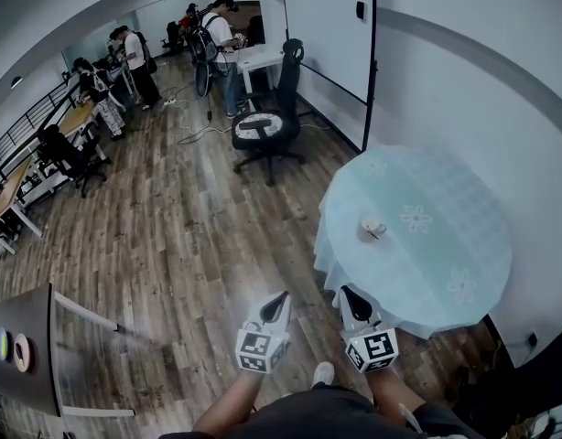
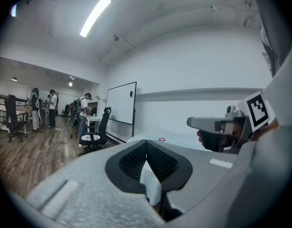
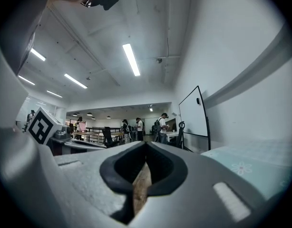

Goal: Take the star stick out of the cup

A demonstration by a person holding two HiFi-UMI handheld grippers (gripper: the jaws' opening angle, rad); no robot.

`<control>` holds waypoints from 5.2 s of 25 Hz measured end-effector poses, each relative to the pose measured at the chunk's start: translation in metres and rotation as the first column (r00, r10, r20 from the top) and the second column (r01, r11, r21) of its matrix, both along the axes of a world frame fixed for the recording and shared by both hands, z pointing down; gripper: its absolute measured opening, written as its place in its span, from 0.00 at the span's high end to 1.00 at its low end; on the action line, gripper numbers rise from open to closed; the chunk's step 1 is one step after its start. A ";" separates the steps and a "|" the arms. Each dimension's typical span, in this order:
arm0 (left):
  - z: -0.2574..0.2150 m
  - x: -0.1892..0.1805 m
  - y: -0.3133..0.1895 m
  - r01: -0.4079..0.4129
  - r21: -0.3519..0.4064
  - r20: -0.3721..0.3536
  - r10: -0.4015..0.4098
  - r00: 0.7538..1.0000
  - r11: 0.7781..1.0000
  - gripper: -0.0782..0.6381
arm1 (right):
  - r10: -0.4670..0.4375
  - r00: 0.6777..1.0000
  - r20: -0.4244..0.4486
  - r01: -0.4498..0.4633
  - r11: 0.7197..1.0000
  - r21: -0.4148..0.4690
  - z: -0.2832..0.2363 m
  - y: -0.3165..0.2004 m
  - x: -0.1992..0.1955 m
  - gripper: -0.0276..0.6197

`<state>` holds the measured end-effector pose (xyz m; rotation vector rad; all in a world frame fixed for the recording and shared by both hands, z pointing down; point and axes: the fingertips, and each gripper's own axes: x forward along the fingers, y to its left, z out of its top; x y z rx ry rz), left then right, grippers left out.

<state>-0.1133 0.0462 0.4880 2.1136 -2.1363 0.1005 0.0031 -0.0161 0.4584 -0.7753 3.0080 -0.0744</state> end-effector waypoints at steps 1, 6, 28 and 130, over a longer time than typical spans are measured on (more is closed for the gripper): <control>0.000 0.000 -0.008 0.000 -0.001 0.003 0.000 1.000 1.000 0.88 | 0.000 1.000 0.003 0.000 1.000 0.000 0.000 -0.009 0.000 0.95; 0.006 0.002 -0.041 -0.002 -0.013 0.016 0.002 1.000 1.000 0.88 | 0.007 1.000 0.016 -0.007 1.000 -0.007 0.005 -0.044 0.004 0.95; 0.006 -0.016 -0.138 -0.045 -0.017 0.007 0.045 0.999 0.999 0.88 | 0.029 0.999 0.029 -0.029 1.000 -0.004 0.008 -0.126 -0.016 0.95; 0.199 -0.041 -0.396 -0.466 -0.290 -0.099 0.458 0.884 0.836 0.88 | 0.533 0.788 -0.309 -0.595 0.789 -0.154 0.234 -0.382 -0.030 0.82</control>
